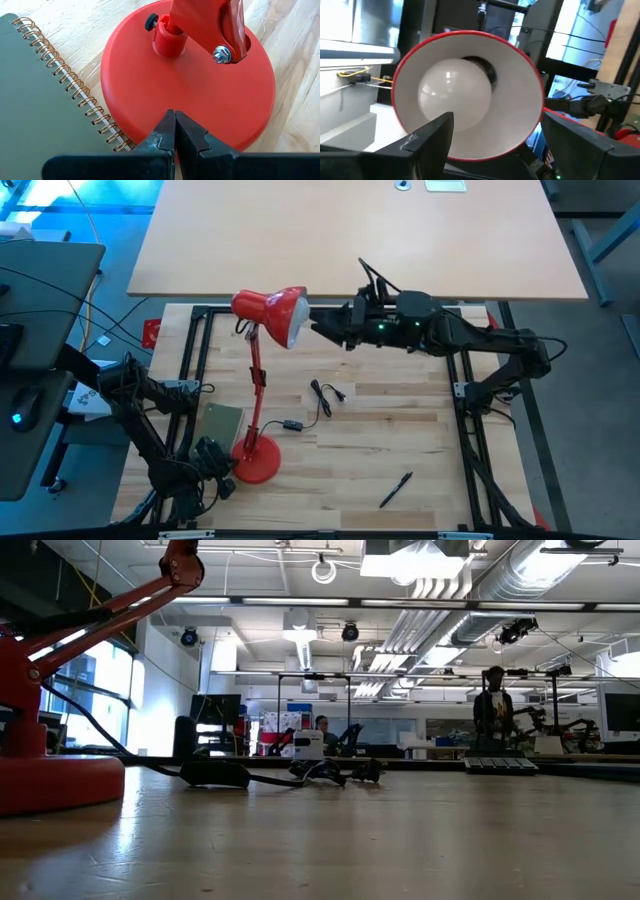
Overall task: Screw lightbulb
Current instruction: Remove the white lightbulb from the red lamp
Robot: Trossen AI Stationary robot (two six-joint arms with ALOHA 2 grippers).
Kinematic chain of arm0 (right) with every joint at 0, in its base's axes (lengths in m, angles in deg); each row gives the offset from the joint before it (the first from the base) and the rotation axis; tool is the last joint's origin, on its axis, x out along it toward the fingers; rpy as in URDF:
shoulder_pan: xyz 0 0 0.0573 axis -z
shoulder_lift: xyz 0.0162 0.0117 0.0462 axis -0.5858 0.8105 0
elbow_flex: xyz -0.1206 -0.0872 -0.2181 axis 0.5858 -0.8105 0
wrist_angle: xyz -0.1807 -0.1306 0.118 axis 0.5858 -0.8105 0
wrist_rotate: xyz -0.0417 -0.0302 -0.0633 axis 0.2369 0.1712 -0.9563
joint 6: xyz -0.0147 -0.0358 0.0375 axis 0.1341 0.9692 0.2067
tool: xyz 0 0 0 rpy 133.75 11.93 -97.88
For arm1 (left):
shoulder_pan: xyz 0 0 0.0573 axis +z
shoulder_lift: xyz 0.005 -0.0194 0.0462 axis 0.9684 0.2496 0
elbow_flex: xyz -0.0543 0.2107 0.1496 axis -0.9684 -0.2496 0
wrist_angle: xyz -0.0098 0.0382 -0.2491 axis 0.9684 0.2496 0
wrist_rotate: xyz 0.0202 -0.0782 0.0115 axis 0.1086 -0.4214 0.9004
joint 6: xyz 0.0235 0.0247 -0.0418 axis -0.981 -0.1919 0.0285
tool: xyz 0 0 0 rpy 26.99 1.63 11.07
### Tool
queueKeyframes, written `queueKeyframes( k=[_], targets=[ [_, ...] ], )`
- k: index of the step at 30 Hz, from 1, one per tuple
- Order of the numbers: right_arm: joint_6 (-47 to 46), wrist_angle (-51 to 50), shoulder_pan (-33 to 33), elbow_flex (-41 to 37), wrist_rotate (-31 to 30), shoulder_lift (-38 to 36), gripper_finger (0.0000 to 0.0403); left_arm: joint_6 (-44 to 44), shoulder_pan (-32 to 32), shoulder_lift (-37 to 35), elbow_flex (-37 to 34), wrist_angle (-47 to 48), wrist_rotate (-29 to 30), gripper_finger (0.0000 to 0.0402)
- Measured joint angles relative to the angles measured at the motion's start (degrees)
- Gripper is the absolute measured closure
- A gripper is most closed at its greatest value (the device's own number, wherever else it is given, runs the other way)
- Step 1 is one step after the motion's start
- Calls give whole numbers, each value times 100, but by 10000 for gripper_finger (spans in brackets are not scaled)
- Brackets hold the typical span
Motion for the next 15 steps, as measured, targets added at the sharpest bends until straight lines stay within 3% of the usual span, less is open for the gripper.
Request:
queueKeyframes(
  k=[9, 15],
  targets=[
    [-570, 574, -1, 0, 78, -30, 107, 2, -2, 0, 0, -4, 4, 402],
    [-993, 291, -2, 0, -181, -28, 107, 0, -7, -4, -17, -9, 22, 402]
  ],
)
